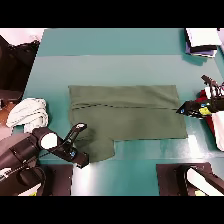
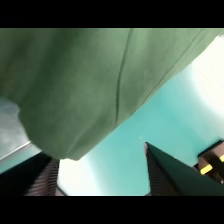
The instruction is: Fold the shirts.
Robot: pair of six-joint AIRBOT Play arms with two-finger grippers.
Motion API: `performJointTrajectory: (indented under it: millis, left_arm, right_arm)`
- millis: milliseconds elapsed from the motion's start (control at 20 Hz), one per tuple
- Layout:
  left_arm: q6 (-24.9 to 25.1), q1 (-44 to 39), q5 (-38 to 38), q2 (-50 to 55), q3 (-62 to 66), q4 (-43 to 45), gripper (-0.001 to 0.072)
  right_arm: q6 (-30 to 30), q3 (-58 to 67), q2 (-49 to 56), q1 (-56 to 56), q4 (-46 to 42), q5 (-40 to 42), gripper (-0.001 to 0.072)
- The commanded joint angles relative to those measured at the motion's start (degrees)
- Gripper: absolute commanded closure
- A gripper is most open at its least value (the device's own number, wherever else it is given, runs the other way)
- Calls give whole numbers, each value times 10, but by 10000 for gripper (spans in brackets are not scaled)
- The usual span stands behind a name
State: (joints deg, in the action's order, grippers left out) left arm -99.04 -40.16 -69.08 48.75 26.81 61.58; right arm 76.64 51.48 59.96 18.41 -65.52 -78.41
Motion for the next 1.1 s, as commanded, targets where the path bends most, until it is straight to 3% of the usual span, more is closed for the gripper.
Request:
performJointTrajectory:
  millis: [0, 100, 400, 500, 650, 1050]
  left_arm:
    - [-7, -12, 41, 0, -6, -11, 509]
    - [-5, -12, 57, 0, -5, -11, 682]
    - [-6, -12, 4, -1, 53, 44, 683]
    - [-6, -12, 7, -1, 78, 56, 683]
    - [-7, -12, 10, -1, 91, 55, 683]
    - [-17, -12, 33, -1, 91, 55, 682]
  right_arm:
    - [0, 0, 0, 0, 0, 0, 197]
    - [0, 0, 0, 2, -4, -1, 197]
    - [-2, -2, 35, 107, -7, -63, 198]
    - [-2, -2, 64, 126, -44, -79, 200]
    - [-2, -2, 95, 130, -119, -79, 207]
    - [-2, -2, 157, 130, -122, -72, 230]
